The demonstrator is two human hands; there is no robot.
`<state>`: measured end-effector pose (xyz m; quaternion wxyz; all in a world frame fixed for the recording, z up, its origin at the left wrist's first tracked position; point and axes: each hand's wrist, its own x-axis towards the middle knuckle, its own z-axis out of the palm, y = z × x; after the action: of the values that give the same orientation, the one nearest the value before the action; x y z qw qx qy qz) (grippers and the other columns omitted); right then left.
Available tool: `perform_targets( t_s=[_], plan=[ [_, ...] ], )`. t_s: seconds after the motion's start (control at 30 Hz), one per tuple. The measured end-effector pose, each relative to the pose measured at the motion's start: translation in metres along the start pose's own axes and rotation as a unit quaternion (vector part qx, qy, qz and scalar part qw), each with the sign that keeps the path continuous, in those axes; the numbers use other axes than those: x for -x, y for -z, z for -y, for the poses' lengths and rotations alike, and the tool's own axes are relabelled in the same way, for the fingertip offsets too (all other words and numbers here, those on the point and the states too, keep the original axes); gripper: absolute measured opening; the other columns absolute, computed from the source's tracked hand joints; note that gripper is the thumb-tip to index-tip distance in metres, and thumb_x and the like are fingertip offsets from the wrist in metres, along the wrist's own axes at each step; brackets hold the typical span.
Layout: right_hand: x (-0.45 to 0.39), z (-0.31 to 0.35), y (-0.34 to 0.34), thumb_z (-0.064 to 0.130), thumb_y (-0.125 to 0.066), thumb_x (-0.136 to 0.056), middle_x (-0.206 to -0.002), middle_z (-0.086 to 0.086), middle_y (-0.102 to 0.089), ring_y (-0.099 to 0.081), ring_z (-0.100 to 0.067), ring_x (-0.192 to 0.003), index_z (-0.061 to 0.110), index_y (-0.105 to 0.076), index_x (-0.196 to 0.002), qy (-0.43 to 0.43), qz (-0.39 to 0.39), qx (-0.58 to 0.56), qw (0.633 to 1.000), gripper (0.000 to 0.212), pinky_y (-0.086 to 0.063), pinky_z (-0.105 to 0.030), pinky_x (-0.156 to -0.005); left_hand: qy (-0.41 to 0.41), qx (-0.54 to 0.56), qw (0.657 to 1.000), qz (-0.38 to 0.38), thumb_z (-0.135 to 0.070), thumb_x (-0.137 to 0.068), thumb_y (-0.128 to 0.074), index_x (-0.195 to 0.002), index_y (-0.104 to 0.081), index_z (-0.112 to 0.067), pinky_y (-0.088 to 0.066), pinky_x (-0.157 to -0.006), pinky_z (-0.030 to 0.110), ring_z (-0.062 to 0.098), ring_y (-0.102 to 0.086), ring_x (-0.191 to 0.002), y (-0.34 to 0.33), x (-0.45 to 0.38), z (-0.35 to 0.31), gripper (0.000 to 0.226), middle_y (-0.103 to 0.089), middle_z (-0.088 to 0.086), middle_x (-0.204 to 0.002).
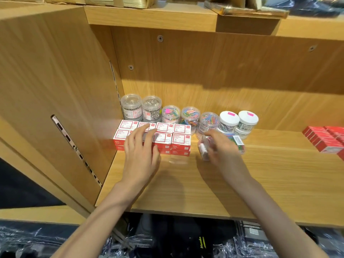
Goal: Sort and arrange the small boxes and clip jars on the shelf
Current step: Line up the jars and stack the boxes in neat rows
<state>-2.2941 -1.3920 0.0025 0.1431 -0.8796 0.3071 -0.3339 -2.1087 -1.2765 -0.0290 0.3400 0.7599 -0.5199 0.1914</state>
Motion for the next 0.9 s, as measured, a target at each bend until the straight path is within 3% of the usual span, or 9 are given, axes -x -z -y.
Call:
perform_targets(
  t_s=[0.07, 0.2, 0.3, 0.4, 0.53, 0.6, 0.7, 0.77, 0.9],
  plan=[
    [0.003, -0.018, 0.026, -0.006, -0.065, -0.073, -0.101, -0.016, -0.065, -0.062, -0.032, -0.091, 0.002, -0.062, -0.103, -0.025, 0.008, 0.012, 1.000, 0.032, -0.031, -0.018, -0.072, -0.014, 0.048, 0.999, 0.011, -0.014, -0.078, -0.039, -0.116, -0.052, -0.006, -0.028, -0.098, 0.037, 0.027, -0.037, -0.113, -0.005, -0.004, -0.020, 0.041, -0.051, 0.017, -0.124],
    [0.004, -0.059, 0.043, 0.016, -0.075, -0.072, -0.133, -0.011, -0.043, -0.041, -0.027, -0.124, 0.015, -0.054, -0.122, -0.125, 0.137, 0.024, 0.982, 0.055, -0.030, -0.028, -0.099, -0.053, 0.146, 0.985, 0.078, -0.007, -0.076, -0.044, -0.123, -0.041, -0.013, -0.032, -0.100, 0.028, 0.023, -0.043, -0.115, -0.024, 0.003, -0.066, 0.047, -0.050, 0.017, -0.124],
    [0.006, -0.069, 0.039, 0.012, -0.077, -0.070, -0.125, -0.007, -0.042, -0.041, -0.011, -0.108, 0.012, -0.054, -0.121, -0.125, 0.115, -0.027, 0.985, 0.056, -0.027, -0.010, -0.088, -0.055, 0.155, 0.976, 0.140, -0.005, -0.074, -0.054, -0.130, -0.036, -0.017, -0.031, -0.105, 0.028, 0.029, -0.043, -0.125, -0.040, 0.007, -0.093, 0.060, -0.044, 0.016, -0.135],
    [0.009, -0.081, 0.040, 0.007, -0.075, -0.072, -0.118, -0.006, -0.046, -0.046, -0.011, -0.101, 0.008, -0.057, -0.116, -0.073, 0.093, -0.061, 0.991, 0.048, -0.031, 0.000, -0.079, -0.061, 0.105, 0.981, 0.151, -0.018, -0.072, -0.059, -0.132, -0.037, -0.015, -0.038, -0.099, 0.037, 0.035, -0.045, -0.121, -0.053, 0.001, -0.108, 0.064, -0.045, 0.022, -0.134],
    [0.002, -0.109, 0.066, 0.012, -0.075, -0.074, -0.106, -0.002, -0.050, -0.056, -0.017, -0.095, 0.011, -0.057, -0.113, -0.061, 0.066, -0.115, 0.989, 0.042, -0.047, -0.019, -0.078, 0.006, 0.122, 0.967, 0.225, -0.058, -0.081, -0.035, -0.142, -0.018, -0.041, -0.019, -0.114, 0.041, 0.031, -0.017, -0.140, -0.060, -0.006, -0.121, 0.065, -0.016, 0.015, -0.152],
    [-0.010, -0.127, 0.080, 0.013, -0.073, -0.077, -0.102, -0.002, -0.049, -0.052, -0.002, -0.092, 0.013, -0.056, -0.114, -0.056, 0.011, -0.106, 0.993, 0.041, -0.045, -0.015, -0.080, 0.013, 0.098, 0.972, 0.214, -0.068, -0.079, -0.022, -0.135, -0.011, -0.052, -0.014, -0.116, 0.039, 0.029, -0.009, -0.141, -0.064, -0.005, -0.128, 0.060, -0.007, 0.009, -0.155],
    [-0.031, -0.146, 0.081, 0.010, -0.074, -0.073, -0.110, 0.002, -0.041, -0.038, 0.008, -0.089, 0.020, -0.048, -0.126, -0.068, 0.023, -0.097, 0.993, 0.060, -0.033, -0.008, -0.083, 0.040, 0.072, 0.975, 0.204, -0.068, -0.076, -0.021, -0.137, -0.026, -0.049, -0.011, -0.114, 0.036, 0.030, -0.010, -0.140, -0.068, -0.006, -0.140, 0.064, -0.009, 0.008, -0.155],
    [-0.036, -0.153, 0.070, 0.005, -0.075, -0.071, -0.118, -0.001, -0.036, -0.034, 0.004, -0.098, 0.019, -0.044, -0.131, -0.068, 0.059, -0.110, 0.990, 0.069, -0.031, -0.014, -0.092, 0.070, 0.081, 0.974, 0.202, -0.066, -0.076, -0.025, -0.135, -0.039, -0.040, -0.016, -0.113, 0.037, 0.031, -0.014, -0.139, -0.071, -0.004, -0.145, 0.067, -0.009, 0.006, -0.155],
    [-0.036, -0.163, 0.052, -0.002, -0.072, -0.069, -0.125, -0.012, -0.033, -0.043, -0.018, -0.110, 0.012, -0.044, -0.130, -0.053, 0.060, -0.143, 0.986, 0.069, -0.040, -0.037, -0.101, 0.073, 0.094, 0.973, 0.197, -0.062, -0.077, -0.036, -0.135, -0.041, -0.037, -0.025, -0.110, 0.037, 0.029, -0.024, -0.137, -0.072, -0.001, -0.146, 0.063, -0.011, 0.005, -0.154]
  ],
)
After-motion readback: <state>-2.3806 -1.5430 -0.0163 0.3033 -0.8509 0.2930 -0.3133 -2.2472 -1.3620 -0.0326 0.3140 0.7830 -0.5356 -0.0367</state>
